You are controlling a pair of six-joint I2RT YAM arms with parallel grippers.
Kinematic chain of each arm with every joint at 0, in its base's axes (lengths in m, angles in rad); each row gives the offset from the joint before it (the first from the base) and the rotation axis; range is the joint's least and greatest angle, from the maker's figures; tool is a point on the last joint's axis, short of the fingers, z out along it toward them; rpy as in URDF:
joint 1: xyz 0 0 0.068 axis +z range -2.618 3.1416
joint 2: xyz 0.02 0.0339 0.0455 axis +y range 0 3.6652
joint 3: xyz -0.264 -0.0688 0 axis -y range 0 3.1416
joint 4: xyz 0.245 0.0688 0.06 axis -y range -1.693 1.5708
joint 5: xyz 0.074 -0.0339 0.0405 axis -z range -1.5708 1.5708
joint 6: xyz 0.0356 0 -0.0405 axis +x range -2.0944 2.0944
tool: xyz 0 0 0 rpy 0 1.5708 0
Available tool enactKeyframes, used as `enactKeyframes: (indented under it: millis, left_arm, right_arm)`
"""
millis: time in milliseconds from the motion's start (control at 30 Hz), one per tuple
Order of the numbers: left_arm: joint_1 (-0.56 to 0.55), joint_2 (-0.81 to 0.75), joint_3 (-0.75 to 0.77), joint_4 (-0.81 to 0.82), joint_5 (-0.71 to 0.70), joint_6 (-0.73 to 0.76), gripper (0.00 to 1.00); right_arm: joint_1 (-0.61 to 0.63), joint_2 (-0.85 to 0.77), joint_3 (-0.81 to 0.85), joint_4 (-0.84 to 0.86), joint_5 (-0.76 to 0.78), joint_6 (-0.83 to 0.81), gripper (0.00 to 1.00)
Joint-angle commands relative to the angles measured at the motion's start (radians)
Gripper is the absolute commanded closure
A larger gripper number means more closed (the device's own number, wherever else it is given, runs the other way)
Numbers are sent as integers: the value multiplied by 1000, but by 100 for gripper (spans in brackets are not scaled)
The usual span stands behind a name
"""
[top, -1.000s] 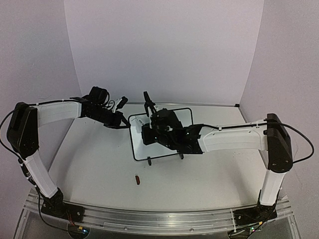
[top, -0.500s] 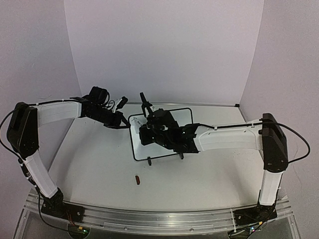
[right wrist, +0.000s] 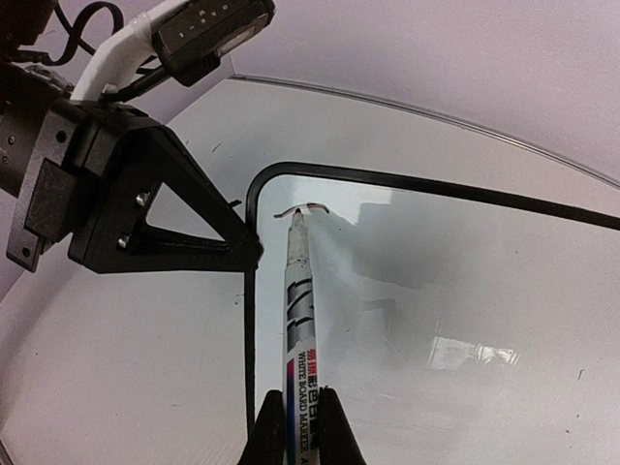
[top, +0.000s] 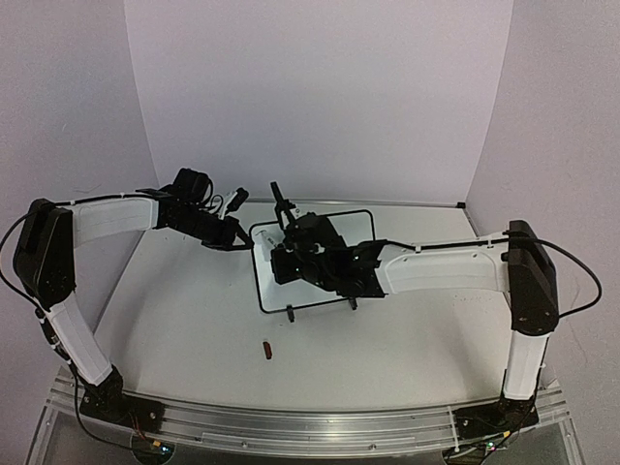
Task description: Write a sentence on the whiteboard
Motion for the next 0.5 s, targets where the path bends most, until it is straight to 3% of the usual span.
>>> enactKeyframes:
  millis: [0, 467]
  left_arm:
    - [-13, 0, 36, -39, -19, 25, 100]
    - [-13, -1, 37, -39, -22, 25, 100]
  right_arm:
    - [4, 31, 47, -12, 26, 6, 100]
    - [4, 9, 5, -31, 25, 31, 100]
